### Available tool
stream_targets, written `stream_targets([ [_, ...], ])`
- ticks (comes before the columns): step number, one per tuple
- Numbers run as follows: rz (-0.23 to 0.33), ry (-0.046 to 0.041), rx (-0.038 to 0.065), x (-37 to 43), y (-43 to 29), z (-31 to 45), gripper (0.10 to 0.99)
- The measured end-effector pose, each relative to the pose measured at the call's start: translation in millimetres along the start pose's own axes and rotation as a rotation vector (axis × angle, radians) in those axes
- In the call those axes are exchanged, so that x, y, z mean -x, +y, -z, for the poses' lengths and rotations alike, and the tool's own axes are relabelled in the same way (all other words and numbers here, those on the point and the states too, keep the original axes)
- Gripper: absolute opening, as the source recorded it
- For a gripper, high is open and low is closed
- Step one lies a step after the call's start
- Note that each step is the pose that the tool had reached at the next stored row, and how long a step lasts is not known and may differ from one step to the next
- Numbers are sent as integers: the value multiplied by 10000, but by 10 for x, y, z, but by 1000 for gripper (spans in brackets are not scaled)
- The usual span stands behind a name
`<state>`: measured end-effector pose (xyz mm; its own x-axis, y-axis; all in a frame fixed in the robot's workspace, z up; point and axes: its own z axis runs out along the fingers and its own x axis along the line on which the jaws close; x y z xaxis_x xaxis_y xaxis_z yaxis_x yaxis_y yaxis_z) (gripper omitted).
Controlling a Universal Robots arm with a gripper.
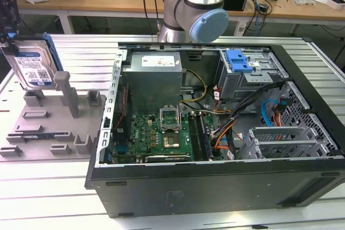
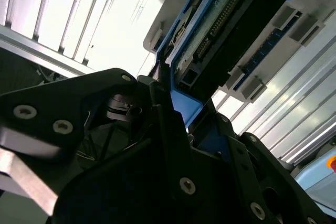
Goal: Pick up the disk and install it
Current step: 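Pick up the disk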
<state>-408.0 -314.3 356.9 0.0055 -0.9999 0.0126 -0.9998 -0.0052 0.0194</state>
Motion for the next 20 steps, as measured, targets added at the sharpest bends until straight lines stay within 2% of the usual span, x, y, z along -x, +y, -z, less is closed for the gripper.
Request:
stream_targets([
  [5,1,0,0,-2,0,135,369],
  [15,4,0,0,-5,-3,339,369],
  [20,5,0,-1,-7,-6,485,369],
])
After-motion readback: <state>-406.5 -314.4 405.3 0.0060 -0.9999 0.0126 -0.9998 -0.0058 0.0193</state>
